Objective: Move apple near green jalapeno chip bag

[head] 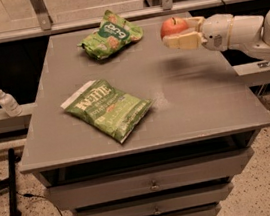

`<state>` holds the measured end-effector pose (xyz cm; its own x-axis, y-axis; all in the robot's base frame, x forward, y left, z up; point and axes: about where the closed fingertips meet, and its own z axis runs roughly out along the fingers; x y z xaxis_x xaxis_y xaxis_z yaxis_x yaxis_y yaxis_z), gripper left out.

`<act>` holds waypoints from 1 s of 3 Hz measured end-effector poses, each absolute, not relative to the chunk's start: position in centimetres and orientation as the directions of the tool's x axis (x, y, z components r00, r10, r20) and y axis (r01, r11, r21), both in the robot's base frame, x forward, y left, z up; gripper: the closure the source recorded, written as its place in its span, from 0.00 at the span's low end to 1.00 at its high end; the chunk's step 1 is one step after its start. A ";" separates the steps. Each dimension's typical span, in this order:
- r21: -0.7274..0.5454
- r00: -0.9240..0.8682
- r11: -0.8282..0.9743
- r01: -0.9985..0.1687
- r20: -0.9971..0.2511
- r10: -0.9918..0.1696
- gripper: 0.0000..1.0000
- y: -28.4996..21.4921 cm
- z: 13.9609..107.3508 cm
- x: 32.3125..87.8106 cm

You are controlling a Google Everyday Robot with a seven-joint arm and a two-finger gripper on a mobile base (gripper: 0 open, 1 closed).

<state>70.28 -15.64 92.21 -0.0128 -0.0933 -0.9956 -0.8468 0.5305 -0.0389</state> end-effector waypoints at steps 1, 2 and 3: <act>-0.040 0.016 0.446 -0.894 -0.998 -0.058 1.00 -12.4 95.1 66.5; -0.050 0.030 0.358 -0.932 -0.998 -0.061 1.00 -9.5 95.7 63.5; -0.045 0.029 0.277 -0.960 -0.998 -0.061 1.00 -8.0 94.6 61.6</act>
Offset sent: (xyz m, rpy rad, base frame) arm -0.1073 0.0906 0.0384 0.0185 -0.0351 0.3171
